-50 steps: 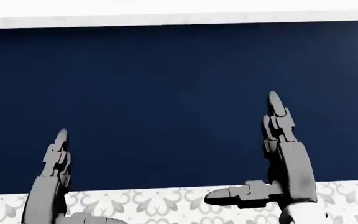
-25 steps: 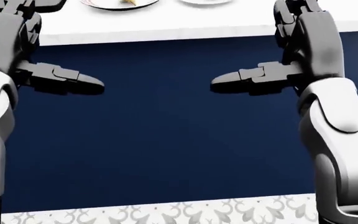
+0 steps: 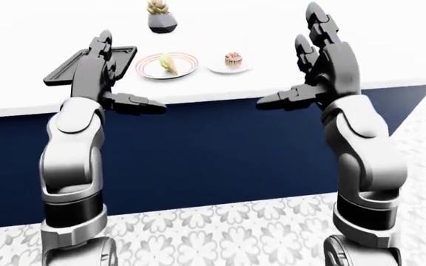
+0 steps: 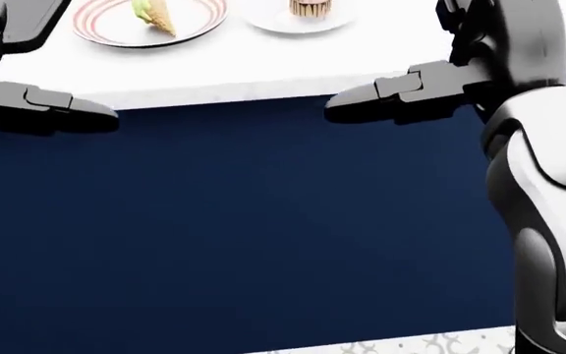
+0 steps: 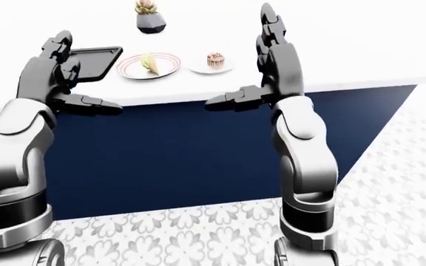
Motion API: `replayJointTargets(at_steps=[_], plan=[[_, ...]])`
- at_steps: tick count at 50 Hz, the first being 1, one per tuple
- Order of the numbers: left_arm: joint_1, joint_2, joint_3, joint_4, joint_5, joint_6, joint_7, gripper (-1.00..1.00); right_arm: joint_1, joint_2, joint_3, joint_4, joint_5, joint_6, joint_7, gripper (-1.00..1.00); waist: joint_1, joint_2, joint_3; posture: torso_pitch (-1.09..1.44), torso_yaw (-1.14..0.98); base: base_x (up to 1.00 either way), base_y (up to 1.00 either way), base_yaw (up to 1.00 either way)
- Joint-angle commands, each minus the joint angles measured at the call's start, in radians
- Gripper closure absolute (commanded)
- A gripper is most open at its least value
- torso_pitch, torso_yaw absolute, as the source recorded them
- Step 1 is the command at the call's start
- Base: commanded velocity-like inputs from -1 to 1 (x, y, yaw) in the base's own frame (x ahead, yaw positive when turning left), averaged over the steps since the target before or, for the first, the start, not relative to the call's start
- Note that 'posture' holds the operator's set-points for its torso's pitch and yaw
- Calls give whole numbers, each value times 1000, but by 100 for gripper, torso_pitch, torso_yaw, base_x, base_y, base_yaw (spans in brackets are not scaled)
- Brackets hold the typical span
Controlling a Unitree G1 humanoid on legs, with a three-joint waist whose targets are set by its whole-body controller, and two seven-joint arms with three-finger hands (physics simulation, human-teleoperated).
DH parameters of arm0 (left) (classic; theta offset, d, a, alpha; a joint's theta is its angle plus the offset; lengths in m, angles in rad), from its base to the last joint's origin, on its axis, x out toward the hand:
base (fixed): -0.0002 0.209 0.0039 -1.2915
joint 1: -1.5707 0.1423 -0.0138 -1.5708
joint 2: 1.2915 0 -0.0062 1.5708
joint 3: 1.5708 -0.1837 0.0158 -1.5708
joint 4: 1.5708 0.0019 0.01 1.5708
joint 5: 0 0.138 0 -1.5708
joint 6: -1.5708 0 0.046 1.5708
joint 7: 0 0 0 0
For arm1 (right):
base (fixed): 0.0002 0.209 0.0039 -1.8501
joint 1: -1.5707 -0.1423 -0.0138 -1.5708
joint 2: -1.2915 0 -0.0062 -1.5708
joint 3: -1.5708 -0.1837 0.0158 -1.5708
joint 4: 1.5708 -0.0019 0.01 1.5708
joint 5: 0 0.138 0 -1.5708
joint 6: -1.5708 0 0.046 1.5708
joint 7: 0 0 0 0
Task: Move the dessert items from the plate to the tray.
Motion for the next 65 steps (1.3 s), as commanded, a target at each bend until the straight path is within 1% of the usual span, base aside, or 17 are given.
replayJointTargets(at_steps=[1, 6, 8, 17, 22, 23, 26, 32, 35, 36, 38, 44, 50, 58, 62, 63, 65], plan=[[-32, 18, 17, -29, 3, -20, 8, -100, -28, -2, 3, -20, -5, -25, 7, -100, 4, -1, -25, 0, 0, 46, 20, 0], [-31, 23, 17, -29, 4, -21, 8, -100, -20, 1, 5, -18, -18, -33, 19, -100, -3, 59, -64, 0, 0, 42, 32, 0], [-29, 25, 17, -34, 4, -18, 6, -100, -23, 3, 5, -27, -20, -25, 21, -100, 6, 61, -31, 0, 0, 34, 35, 0], [-28, 31, 15, -56, 11, -2, -2, -100, -14, 15, -6, -33, -9, -31, 14, -100, 13, 23, -35, 0, 0, 26, 11, 0], [-40, 38, 14, -73, 23, 21, -15, -100, -13, 7, -6, -44, 6, -23, 7, -100, 10, -58, -38, 0, 0, 14, 0, 0], [-42, 38, 13, -73, 25, 21, -18, -100, -11, 4, -3, -43, 3, -24, 8, -100, 14, -14, -43, 0, 0, 14, 0, 0], [-55, 41, 11, -69, 32, 26, -23, -100, -17, 5, -7, -38, 9, -26, 4, -100, 6, -58, -38, 0, 0, 14, 0, 0], [-46, 35, 10, -65, 41, 15, -32, -100, -20, 5, -8, -39, 17, -26, -1, -100, 7, -13, -33, 0, 0, 14, 0, 0], [-36, 33, 12, -69, 45, 11, -34, -100, -16, 4, -6, -41, 17, -26, -3, -100, 5, 67, -55, 0, 0, 14, 0, 0], [-33, 34, 13, -75, 45, 13, -36, -100, -17, 5, -4, -43, 16, -23, -4, -100, 3, 63, -72, 0, 0, 15, 0, 0], [-28, 33, 16, -82, 47, 14, -36, -100, -18, 6, -4, -50, 18, -17, -4, -100, 11, 55, -48, 0, 0, 14, 0, 0], [-19, 32, 20, -84, 47, 10, -36, -100, -14, 10, -7, -51, 23, -20, -10, -100, 19, 9, -47, 0, 0, 14, 0, 0], [-13, 31, 21, -97, 45, 18, -36, -100, -11, 6, -8, -55, 27, -19, -11, -100, 36, -85, -59, 0, 0, 15, 0, 0], [-16, 30, 17, -100, 50, 21, -37, -100, -3, 2, -5, -57, 26, -26, -8, -100, 16, -27, -28, 0, 0, 18, 0, 0], [-21, 29, 17, -100, 50, 25, -39, -100, -4, 0, -3, -66, 20, -18, -1, -100, 3, 55, -38, 0, 0, 23, 0, 0], [-28, 33, 18, -95, 50, 26, -39, -100, -4, -3, -1, -63, 15, -21, 4, -100, -3, 62, -51, 0, 0, 22, 0, 0], [-30, 33, 16, -94, 51, 26, -40, -100, -3, -2, 0, -64, 10, -20, 8, -100, 6, 58, -32, 0, 0, 22, 0, 0]])
